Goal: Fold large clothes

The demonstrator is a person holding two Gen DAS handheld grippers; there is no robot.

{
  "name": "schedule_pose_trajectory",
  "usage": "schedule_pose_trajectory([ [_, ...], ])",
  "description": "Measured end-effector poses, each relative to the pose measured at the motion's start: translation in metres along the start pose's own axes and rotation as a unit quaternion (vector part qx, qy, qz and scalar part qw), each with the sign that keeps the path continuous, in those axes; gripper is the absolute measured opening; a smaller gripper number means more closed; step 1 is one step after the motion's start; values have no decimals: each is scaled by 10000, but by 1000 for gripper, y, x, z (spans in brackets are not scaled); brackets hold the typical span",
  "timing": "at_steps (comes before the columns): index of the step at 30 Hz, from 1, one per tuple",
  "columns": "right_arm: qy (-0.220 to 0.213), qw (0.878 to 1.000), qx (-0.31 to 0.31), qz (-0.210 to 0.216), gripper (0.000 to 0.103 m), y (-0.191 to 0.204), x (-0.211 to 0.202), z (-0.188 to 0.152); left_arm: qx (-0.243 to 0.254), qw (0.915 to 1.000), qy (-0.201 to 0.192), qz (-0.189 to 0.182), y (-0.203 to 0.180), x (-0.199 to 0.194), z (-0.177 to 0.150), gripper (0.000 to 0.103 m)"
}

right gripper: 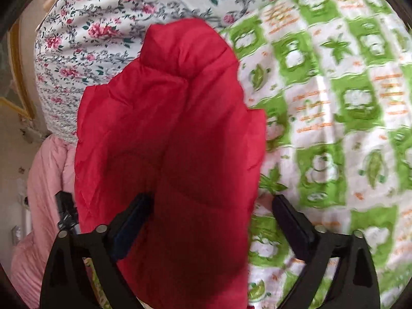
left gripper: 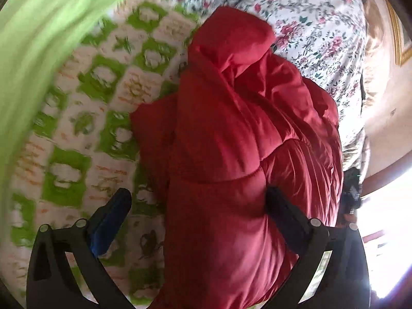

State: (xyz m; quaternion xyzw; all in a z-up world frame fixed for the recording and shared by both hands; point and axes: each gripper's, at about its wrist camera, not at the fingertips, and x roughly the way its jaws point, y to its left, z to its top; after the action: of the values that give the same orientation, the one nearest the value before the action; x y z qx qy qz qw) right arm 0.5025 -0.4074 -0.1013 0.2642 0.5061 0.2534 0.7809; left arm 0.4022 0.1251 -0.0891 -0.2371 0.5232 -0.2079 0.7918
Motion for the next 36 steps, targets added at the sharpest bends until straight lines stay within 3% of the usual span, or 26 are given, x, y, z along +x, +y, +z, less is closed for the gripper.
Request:
schedule_pose_trajectory([
  [4,37,9998,-19,192,101,0,6,2,-557,9960,268,-638,14,15,4,103],
  [8,223,9995,-81,209,99,12,22,7,-152,9972,182,-714,-5,22,2,98],
  [13,361,9990,-131,240,71,22,31,4,120,9973,25,-729,-18,15,3,64],
  [15,336,9989,-137,302,56,27,30,2,232,9971,-52,-719,-23,9,0,56],
  [19,244,9990,-212,304,43,41,23,0,378,9967,-188,-696,-26,-11,-8,43],
  [27,82,9979,-355,544,35,74,-16,-27,788,9929,-434,-783,-56,-66,-33,38],
  [36,215,9962,-373,755,34,96,-55,-133,641,9923,-452,-955,-43,-126,-131,38],
])
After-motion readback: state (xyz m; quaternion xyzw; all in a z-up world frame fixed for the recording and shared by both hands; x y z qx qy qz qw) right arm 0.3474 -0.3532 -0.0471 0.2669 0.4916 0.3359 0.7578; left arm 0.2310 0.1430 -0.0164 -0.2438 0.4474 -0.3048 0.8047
